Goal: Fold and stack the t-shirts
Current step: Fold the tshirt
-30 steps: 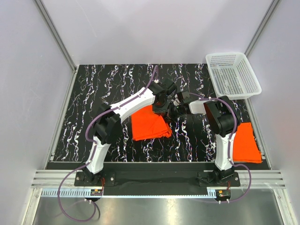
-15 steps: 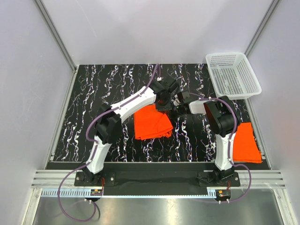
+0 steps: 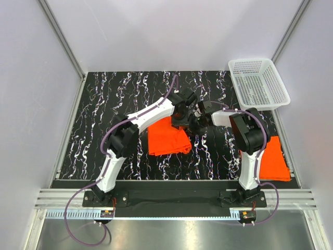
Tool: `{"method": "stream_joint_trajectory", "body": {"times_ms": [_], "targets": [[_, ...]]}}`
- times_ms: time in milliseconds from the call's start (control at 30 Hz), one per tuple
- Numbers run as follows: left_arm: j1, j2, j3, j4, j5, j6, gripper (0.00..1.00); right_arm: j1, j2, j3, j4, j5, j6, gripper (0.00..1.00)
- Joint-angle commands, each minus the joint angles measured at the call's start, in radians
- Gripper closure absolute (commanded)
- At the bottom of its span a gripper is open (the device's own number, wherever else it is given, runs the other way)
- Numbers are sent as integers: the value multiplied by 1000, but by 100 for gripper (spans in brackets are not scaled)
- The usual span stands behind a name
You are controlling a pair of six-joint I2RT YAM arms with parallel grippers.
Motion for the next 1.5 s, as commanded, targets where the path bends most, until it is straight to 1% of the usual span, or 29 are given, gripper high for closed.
{"method": "stream_joint_trajectory", "body": {"times_ms": [0, 67, 100, 133, 167, 200, 267, 300, 367, 400, 433, 467, 500, 533, 567, 633, 667, 733, 833, 867, 933, 967, 1000, 1033, 1067, 1233, 1300, 1333, 1467], "targets": [[6, -101, -29, 39, 14, 32, 61, -29, -74, 3, -139, 129, -78, 88], [9, -145, -47, 73, 26, 41, 52, -60, -108, 17, -176, 121, -93, 84], [9, -194, -64, 82, 28, 53, 45, -71, -117, 25, -200, 124, -104, 83], [9, -220, -73, 100, 28, 64, 43, -92, -128, 34, -243, 126, -114, 81], [14, -245, -79, 105, 23, 83, 42, -103, -147, 54, -265, 123, -137, 78], [20, -294, -93, 106, 23, 90, 41, -112, -154, 66, -289, 122, -151, 71], [47, -369, -119, 111, 32, 106, 41, -140, -180, 102, -380, 148, -208, 67], [63, -397, -165, 119, 43, 109, 41, -146, -191, 111, -413, 164, -228, 62], [118, -487, -237, 139, 71, 123, 40, -152, -219, 129, -508, 182, -290, 58], [141, -516, -327, 171, 113, 130, 37, -150, -232, 125, -527, 176, -303, 52], [191, -542, -378, 188, 164, 139, 35, -150, -271, 90, -533, 162, -305, 47], [217, -596, -433, 204, 178, 144, 33, -152, -291, 67, -533, 129, -300, 41], [244, -622, -548, 250, 199, 146, 31, -150, -311, 41, -530, 109, -299, 38], [303, -645, -605, 281, 279, 149, 29, -146, -347, -16, -514, 90, -299, 31], [331, -671, -698, 300, 313, 146, 28, -144, -366, -47, -503, 46, -295, 29], [392, -690, -779, 358, 400, 144, 27, -129, -427, -149, -437, -9, -288, 22], [405, -701, -847, 381, 426, 144, 26, -123, -444, -182, -414, -35, -273, 21], [414, -710, -905, 447, 475, 136, 26, -95, -479, -257, -357, -49, -262, 21], [414, -714, -1000, 534, 516, 109, 26, -68, -486, -332, -276, -66, -208, 27], [416, -713, -1042, 556, 522, 92, 26, -62, -483, -349, -253, -63, -194, 37], [416, -707, -1092, 614, 549, 54, 26, -34, -461, -380, -193, -62, -153, 46], [414, -707, -1104, 631, 552, 41, 27, -25, -451, -388, -175, -63, -141, 57], [414, -705, -1115, 651, 554, 31, 28, -14, -443, -395, -132, -62, -125, 65], [414, -704, -1124, 659, 555, 23, 29, 0, -428, -409, -112, -60, -95, 69], [413, -702, -1138, 663, 557, 11, 30, 4, -418, -417, -87, -63, -76, 78], [399, -690, -1192, 679, 540, -40, 42, 11, -348, -434, 28, -45, 37, 92], [371, -690, -1218, 695, 534, -69, 46, 9, -334, -429, 56, -33, 71, 94], [360, -690, -1227, 702, 526, -93, 49, 11, -325, -418, 60, -7, 98, 95], [287, -695, -1267, 740, 493, -172, 61, 5, -305, -362, 63, 66, 134, 94]]}}
